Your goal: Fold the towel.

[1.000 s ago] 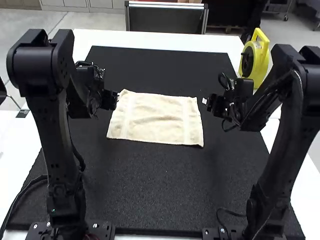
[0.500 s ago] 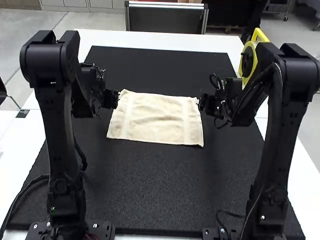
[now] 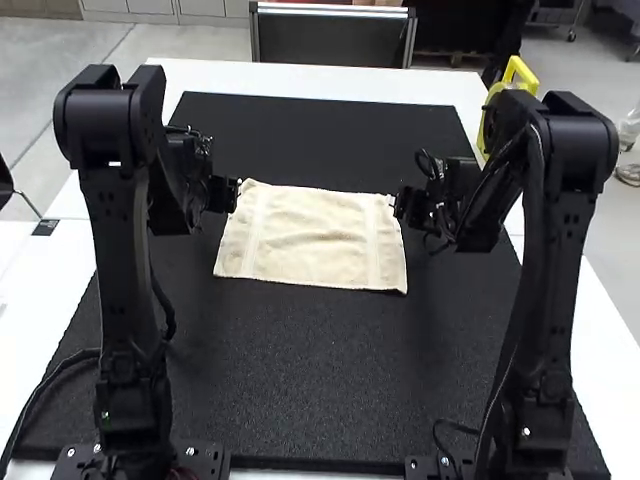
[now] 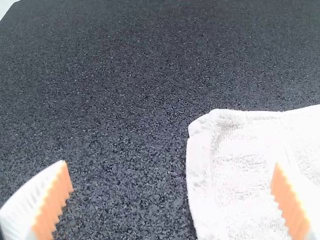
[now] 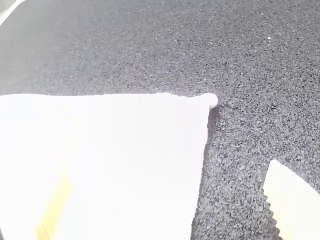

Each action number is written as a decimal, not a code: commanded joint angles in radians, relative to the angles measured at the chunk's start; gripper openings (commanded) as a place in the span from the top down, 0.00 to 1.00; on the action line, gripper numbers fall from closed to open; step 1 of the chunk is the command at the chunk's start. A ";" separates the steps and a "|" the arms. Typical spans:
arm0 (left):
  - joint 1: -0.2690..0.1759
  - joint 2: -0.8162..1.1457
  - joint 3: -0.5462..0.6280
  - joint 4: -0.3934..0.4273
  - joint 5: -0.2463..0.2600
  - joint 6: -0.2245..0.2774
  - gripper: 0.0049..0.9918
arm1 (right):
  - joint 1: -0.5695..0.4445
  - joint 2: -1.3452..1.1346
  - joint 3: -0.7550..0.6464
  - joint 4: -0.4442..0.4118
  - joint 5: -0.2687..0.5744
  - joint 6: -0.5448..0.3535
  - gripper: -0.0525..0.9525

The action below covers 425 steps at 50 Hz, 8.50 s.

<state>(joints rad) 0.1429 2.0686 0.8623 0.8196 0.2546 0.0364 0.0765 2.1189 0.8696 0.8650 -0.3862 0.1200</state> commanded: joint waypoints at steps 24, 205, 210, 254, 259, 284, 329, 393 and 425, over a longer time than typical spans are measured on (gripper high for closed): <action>0.011 0.111 0.234 -0.183 0.087 0.002 0.05 | 0.003 0.095 0.172 -0.011 -0.048 0.036 0.05; -0.016 0.357 0.491 -0.367 0.293 -0.070 0.82 | -0.014 0.288 0.381 -0.224 -0.221 0.153 0.78; -0.016 0.358 0.491 -0.367 0.295 -0.070 0.82 | -0.015 0.291 0.381 -0.224 -0.221 0.161 0.80; -0.002 0.321 0.488 -0.399 0.337 -0.070 0.98 | -0.035 0.266 0.365 -0.162 -0.223 0.164 0.97; -0.003 0.301 0.486 -0.424 0.345 -0.067 0.98 | -0.046 0.253 0.364 -0.162 -0.224 0.168 0.97; 0.011 0.216 0.402 -0.427 0.374 -0.050 0.98 | -0.064 0.190 0.330 -0.149 -0.252 0.176 0.97; 0.032 0.077 0.316 -0.430 0.411 -0.047 0.98 | -0.064 0.069 0.289 -0.121 -0.273 0.228 0.97; 0.112 -0.087 0.165 -0.453 0.477 -0.015 0.98 | -0.075 -0.079 0.126 -0.119 -0.306 0.228 0.97; 0.126 -0.162 0.090 -0.485 0.515 0.019 0.98 | -0.080 -0.175 0.051 -0.118 -0.332 0.247 0.97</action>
<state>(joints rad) 0.2550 1.9518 0.9615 0.3309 0.7570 0.0383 0.0212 2.0003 0.9298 0.7376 -0.7006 0.3477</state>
